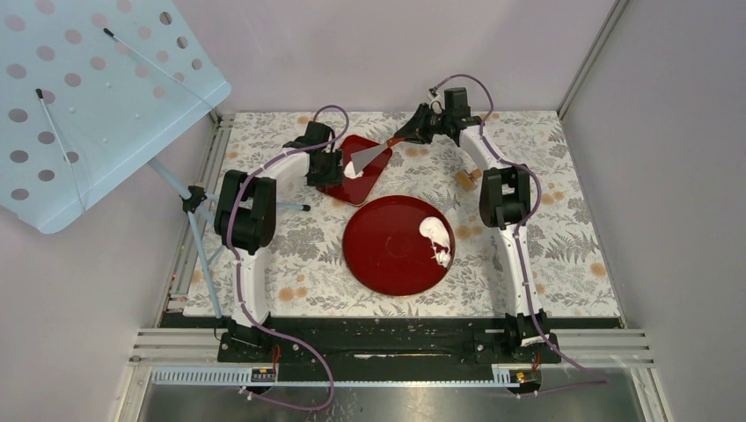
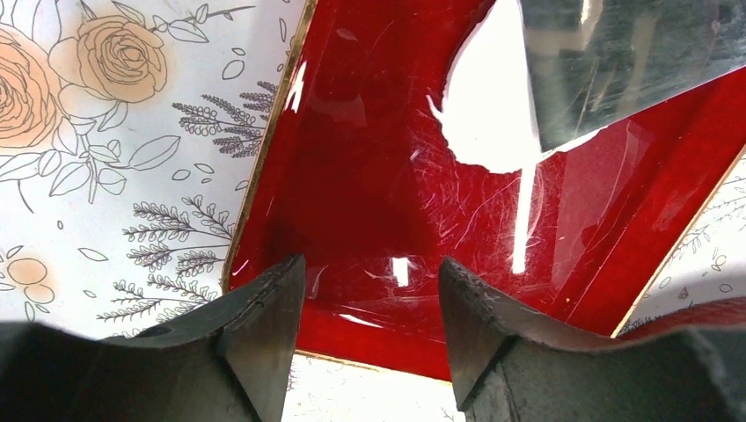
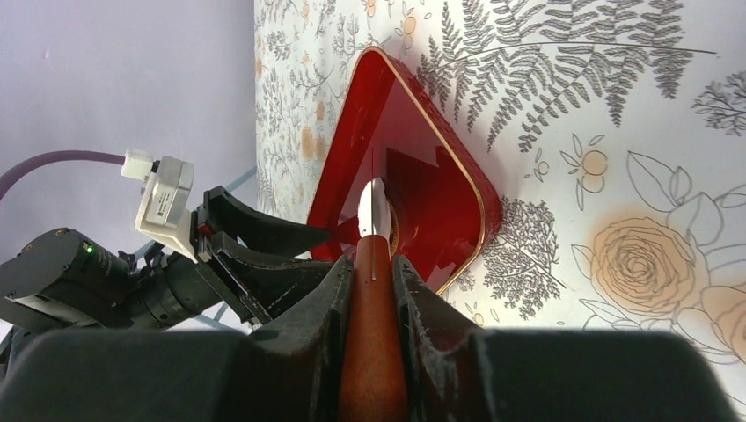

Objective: Roll out the dumpling wrappers from the dough

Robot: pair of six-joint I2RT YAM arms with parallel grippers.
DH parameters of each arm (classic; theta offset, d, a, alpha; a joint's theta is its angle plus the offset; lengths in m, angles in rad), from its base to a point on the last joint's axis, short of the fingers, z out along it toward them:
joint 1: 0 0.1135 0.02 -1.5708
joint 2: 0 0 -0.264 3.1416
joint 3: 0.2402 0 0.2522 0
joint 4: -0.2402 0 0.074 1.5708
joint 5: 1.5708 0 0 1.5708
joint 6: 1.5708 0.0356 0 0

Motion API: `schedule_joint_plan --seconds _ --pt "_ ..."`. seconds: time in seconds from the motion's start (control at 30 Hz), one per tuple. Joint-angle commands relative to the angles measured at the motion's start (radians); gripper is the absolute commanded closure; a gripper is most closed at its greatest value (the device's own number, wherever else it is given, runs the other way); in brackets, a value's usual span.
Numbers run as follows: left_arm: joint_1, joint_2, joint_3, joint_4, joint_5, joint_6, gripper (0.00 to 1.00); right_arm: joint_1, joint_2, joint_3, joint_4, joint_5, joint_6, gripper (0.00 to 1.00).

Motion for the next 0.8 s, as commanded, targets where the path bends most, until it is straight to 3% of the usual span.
schedule_joint_plan --seconds 0.0,0.17,0.23,0.37,0.47,0.63,0.77 --pt "-0.003 -0.042 0.021 0.018 0.014 0.001 0.44 -0.028 -0.027 0.019 -0.020 0.024 -0.022 1.00" --pt "-0.004 -0.042 0.026 0.018 0.017 0.001 0.44 -0.031 -0.039 0.015 -0.028 0.025 -0.027 1.00" --pt "-0.003 -0.043 0.025 0.018 0.018 0.003 0.44 -0.032 -0.035 0.011 0.018 -0.039 0.061 1.00" --pt "-0.002 -0.045 0.029 0.018 0.007 0.011 0.44 -0.038 -0.056 -0.095 0.572 -0.197 0.558 1.00" --pt "-0.001 -0.050 0.039 0.019 0.015 0.014 0.42 -0.042 -0.094 -0.096 0.742 -0.228 0.712 1.00" --pt "0.008 -0.107 0.042 0.035 0.063 0.029 0.24 -0.114 -0.203 -0.189 0.779 -0.277 0.712 1.00" --pt "0.027 -0.208 0.013 0.056 0.142 0.064 0.08 -0.229 -0.365 -0.480 0.760 -0.283 0.581 1.00"
